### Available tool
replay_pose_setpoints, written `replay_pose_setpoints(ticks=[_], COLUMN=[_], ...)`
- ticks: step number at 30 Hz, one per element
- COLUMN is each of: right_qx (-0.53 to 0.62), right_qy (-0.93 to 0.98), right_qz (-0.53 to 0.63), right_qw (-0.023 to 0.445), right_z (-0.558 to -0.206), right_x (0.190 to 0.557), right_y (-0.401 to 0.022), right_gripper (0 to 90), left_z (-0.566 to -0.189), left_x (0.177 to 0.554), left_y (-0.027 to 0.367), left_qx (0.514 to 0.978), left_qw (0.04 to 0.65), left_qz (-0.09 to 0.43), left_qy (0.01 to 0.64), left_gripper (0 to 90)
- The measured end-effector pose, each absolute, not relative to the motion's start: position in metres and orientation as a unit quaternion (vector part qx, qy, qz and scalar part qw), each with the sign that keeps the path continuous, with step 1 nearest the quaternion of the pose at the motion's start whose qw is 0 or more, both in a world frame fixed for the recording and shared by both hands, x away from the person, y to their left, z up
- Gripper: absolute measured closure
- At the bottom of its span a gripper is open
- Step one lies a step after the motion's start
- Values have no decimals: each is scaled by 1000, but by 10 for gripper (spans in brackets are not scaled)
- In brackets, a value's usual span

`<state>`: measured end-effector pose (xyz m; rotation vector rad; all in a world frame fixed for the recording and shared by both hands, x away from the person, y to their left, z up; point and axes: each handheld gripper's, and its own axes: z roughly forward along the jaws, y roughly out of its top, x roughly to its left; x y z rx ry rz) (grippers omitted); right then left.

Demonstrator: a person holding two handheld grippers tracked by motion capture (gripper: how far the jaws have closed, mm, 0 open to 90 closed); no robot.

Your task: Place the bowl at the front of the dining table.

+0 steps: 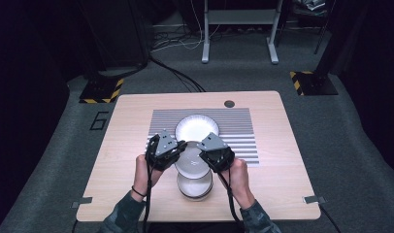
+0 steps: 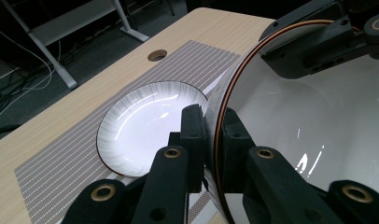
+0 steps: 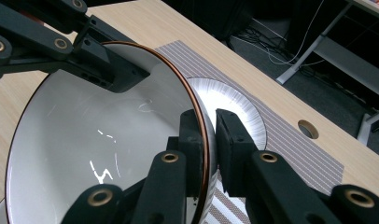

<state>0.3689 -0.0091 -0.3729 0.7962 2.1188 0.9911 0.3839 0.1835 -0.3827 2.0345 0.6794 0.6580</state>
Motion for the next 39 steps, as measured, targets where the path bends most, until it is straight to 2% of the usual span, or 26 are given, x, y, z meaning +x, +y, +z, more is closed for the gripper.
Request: replay_pose_setpoints(ticks=[39], right_qx=[317], right_qy=[802], right_qz=[378], right_qw=[338], right_z=[-363], right_x=[398], right_y=[-6], right_gripper=[808], left_z=[-370], left_x=[411], left_y=[182], left_qx=[811], left_qw=[434], left_qz=[281], left_qy=[274], left_gripper=[818])
